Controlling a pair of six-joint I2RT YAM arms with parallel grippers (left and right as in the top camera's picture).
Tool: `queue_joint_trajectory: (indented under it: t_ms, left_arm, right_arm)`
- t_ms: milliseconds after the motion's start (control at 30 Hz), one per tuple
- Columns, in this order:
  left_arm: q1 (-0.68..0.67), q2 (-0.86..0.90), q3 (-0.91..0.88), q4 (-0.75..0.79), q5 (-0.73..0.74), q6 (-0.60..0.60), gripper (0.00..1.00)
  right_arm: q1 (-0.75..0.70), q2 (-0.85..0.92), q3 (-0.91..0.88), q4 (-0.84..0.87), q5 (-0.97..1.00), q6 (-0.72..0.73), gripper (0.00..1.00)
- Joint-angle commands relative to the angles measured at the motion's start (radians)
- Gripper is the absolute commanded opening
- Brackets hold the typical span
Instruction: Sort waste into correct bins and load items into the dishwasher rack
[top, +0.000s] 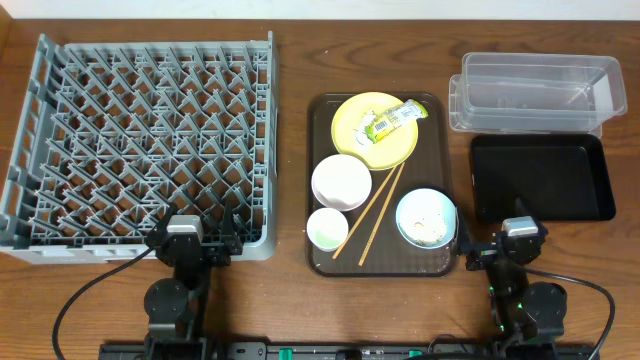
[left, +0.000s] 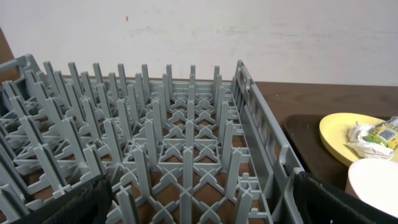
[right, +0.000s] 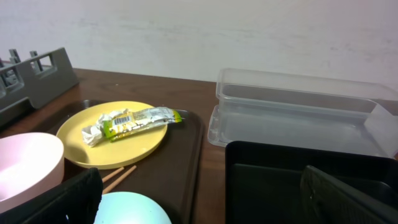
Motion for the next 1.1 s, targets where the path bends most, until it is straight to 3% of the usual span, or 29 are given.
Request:
queue_joint_trajectory:
  t_ms: [0, 433, 600, 767, 900, 1067]
  left_arm:
    - [0.004, -0.005, -0.017, -0.033, 0.013, 0.013, 0.94]
    - [0.004, -0.005, -0.017, -0.033, 0.013, 0.013, 0.94]
    - [0.004, -0.005, -0.017, -0.033, 0.014, 0.012, 0.94]
    - [0.004, -0.005, -0.017, -0.034, 0.014, 0.012, 0.94]
    - [0.004, -0.005, -0.017, -0.033, 0.014, 0.012, 0.94]
    - [0.004, -0.005, -0.017, -0.033, 0.014, 0.012, 0.94]
  right_arm:
    - [-0.006, 0.003, -0.002, -0.003, -0.008, 0.000, 0.99]
    - [-0.006, 0.003, -0.002, 0.003, -0.009, 0.002, 0.99]
    - [-0.006, 0.003, -0.002, 0.008, -0.024, 0.105, 0.99]
    - [-0.006, 0.015, 0.035, -0.005, -0.032, 0.113, 0.99]
    - [-0.006, 0.102, 0.135, -0.038, -0.034, 0.112, 0.99]
    - [-0.006, 0.379, 0.358, -0.109, -0.038, 0.112, 0.99]
